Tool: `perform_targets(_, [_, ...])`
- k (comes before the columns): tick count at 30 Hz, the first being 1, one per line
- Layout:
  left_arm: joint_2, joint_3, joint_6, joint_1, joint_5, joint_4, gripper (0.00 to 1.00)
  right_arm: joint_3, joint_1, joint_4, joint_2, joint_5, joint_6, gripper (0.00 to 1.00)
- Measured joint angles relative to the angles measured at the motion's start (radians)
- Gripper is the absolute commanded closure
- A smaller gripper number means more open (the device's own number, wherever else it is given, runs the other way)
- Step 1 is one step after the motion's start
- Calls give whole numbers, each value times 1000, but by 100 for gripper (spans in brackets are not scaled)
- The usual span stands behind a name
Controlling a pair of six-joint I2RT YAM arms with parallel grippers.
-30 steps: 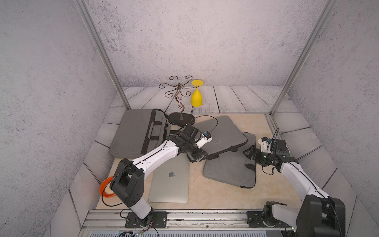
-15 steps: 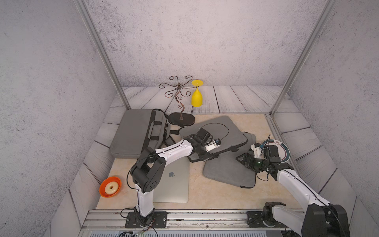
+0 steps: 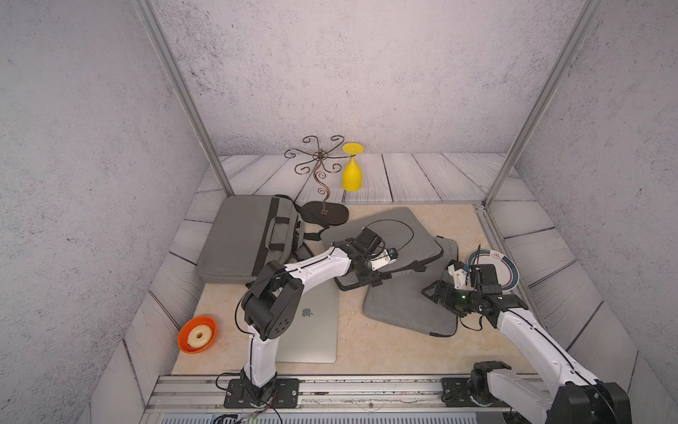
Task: Open the zippered laptop bag and take out the laptop
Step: Open the bag flap on the zippered laptop bag.
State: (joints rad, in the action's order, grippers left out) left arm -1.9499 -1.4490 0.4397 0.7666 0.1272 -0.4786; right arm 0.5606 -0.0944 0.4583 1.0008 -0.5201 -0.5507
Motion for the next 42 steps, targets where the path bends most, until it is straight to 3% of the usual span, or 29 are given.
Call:
perform_targets(3, [-13,-21,-24,0,3,-19,100,-1,-17,25,-17,5,-16,14])
perform_targets(18, [14,-207,-234,-26,26,-116,100,-3,-177,157,-83,169,-95,11])
perform_targets(30, [58,-293,-381,-69,34,-125,100,5,-196,423,-105,450,-244,13])
perform_targets(37, [58,-296,-429,-76,53,-129,100,-17,-197,295,8,531,-271,23])
perform_targets(40, [61,-298,-443,-81,60,-139,100,-35,-193,216,71,537,-261,30])
perform_targets(42, [66,-299,-449,-86,65,-146,100,-36,-188,176,104,538,-258,40])
